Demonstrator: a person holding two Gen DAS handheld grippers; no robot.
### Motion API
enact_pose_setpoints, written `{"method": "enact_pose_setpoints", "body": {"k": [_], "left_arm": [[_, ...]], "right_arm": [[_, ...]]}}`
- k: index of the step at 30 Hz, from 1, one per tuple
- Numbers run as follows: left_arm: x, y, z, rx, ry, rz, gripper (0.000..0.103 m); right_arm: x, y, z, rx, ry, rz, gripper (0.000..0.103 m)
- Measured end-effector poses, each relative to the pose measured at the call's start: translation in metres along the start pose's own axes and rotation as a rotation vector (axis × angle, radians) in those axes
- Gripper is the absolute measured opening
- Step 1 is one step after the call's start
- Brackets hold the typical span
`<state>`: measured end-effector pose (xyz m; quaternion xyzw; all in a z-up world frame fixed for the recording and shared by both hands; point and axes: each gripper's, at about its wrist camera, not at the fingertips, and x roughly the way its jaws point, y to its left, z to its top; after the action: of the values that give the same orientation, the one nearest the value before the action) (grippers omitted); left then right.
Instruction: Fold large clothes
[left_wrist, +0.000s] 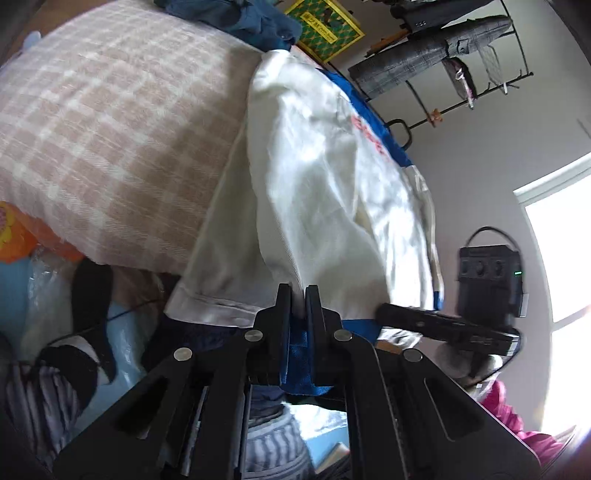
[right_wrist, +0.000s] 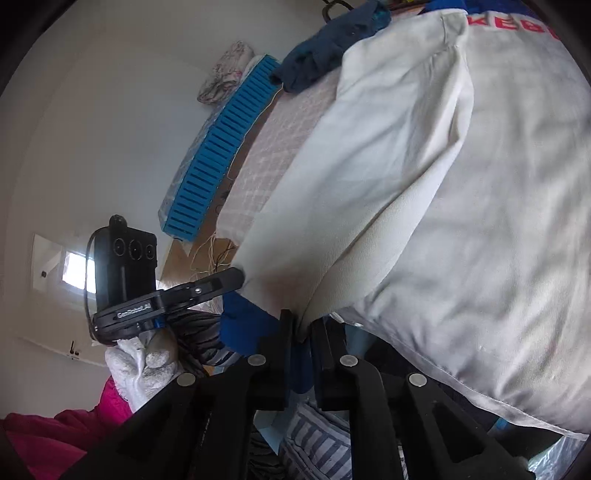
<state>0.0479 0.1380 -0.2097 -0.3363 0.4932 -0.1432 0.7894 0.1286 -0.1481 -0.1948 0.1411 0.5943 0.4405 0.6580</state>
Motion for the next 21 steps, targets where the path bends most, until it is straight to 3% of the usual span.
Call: {"method": "enact_pose_setpoints", "body": {"k": [4,8,13,15,17,21], "left_arm": [[0.030,0.018,-0.004,-0.007,0.065,0.106,0.005],[0.037,0.027,-0.012,-0.015,0.070,0.123,0.005],[0.021,0.021,-0.016,0.010,0.035,0.113,0.005],[0.014,0.020,-0.019,0.024,0.019,0.103,0.005],[0.011,0.015,-0.017,0.029,0.009,0.093,0.006],[-0.002,0.016,-0.016,0.025,-0.018,0.076,0.007]], "right_arm": [[0.036,-0.005,-0.006,-0.035,0.110,-0.167,0.003],[0.040,-0.003,-0.010,-0.062,0.136,-0.216,0.007],[-0.010,0.017,-0.002,-0.147,0.018,-0.243,0.014],[-0.028,0.020,0.009,-0.168,-0.063,-0.274,0.026],[-0.031,0.022,0.030,-0.192,-0.123,-0.325,0.029],[-0.013,0.026,0.084,-0.229,-0.190,-0.332,0.029]]}}
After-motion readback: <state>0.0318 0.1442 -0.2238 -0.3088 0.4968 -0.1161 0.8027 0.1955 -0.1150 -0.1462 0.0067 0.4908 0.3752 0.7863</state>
